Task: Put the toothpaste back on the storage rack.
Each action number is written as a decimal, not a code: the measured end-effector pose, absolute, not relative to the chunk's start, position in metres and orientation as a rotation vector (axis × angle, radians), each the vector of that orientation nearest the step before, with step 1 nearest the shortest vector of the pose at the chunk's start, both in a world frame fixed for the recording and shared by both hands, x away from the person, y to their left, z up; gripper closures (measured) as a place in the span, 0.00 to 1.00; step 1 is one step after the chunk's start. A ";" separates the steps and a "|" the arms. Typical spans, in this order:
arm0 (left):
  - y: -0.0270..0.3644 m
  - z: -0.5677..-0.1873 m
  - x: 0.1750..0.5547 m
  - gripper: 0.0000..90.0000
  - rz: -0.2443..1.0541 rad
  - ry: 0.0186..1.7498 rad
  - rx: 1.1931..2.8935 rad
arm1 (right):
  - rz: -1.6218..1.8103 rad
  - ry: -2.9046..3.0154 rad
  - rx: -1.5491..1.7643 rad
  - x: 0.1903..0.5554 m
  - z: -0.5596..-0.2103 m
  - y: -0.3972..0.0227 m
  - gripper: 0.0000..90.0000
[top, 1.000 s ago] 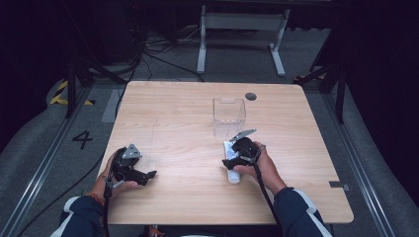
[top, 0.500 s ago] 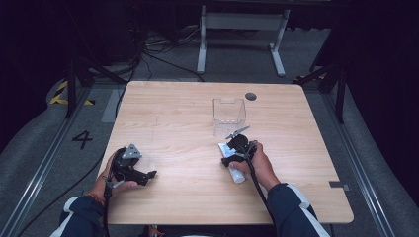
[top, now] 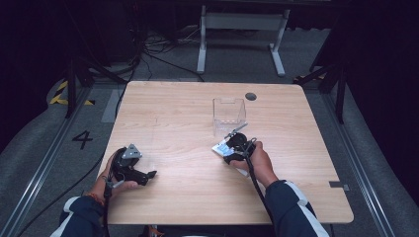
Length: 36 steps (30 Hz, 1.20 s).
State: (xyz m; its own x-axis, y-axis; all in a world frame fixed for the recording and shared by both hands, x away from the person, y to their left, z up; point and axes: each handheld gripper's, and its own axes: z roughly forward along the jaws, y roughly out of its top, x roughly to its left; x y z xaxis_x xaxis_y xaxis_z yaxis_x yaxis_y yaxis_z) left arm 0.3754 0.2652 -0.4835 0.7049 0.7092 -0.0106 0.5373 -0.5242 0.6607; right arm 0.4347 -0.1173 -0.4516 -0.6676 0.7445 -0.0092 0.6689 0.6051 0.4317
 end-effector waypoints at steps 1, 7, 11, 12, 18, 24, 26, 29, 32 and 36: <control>0.265 -0.483 0.375 0.00 0.343 0.945 2.260 | 0.592 2.649 1.161 0.435 -0.451 -0.118 0.61; 0.265 -0.483 0.375 0.00 0.344 0.945 2.261 | 0.599 2.672 1.121 0.435 -0.447 -0.121 0.69; 0.265 -0.483 0.375 0.00 0.344 0.945 2.260 | 0.619 2.682 1.095 0.434 -0.446 -0.124 0.73; 0.265 -0.483 0.375 0.00 0.344 0.945 2.261 | 0.627 2.679 1.093 0.433 -0.445 -0.125 0.73; 0.265 -0.483 0.375 0.00 0.344 0.944 2.260 | 0.668 2.671 1.066 0.428 -0.444 -0.132 0.75; 0.265 -0.484 0.375 0.00 0.342 0.944 2.260 | 0.744 2.651 1.073 0.423 -0.441 -0.146 0.76; 0.265 -0.483 0.375 0.00 0.342 0.945 2.260 | 0.772 2.644 1.079 0.421 -0.439 -0.150 0.76; 0.265 -0.484 0.375 0.00 0.343 0.944 2.260 | 0.824 2.625 1.075 0.418 -0.433 -0.157 0.77; 0.265 -0.483 0.375 0.00 0.343 0.945 2.260 | 0.864 2.600 1.052 0.414 -0.426 -0.163 0.77; 0.265 -0.484 0.376 0.00 0.344 0.944 2.260 | 0.911 2.581 1.032 0.410 -0.419 -0.169 0.77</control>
State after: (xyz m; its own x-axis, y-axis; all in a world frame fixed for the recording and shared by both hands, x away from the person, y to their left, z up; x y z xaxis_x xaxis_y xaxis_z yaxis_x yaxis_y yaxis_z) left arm 0.3755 0.2652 -0.4835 0.7055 0.7087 -0.0100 0.5364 -0.5247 0.6611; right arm 0.4102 -0.1687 -0.4185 -0.7308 0.6821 0.0276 0.5484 0.5625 0.6188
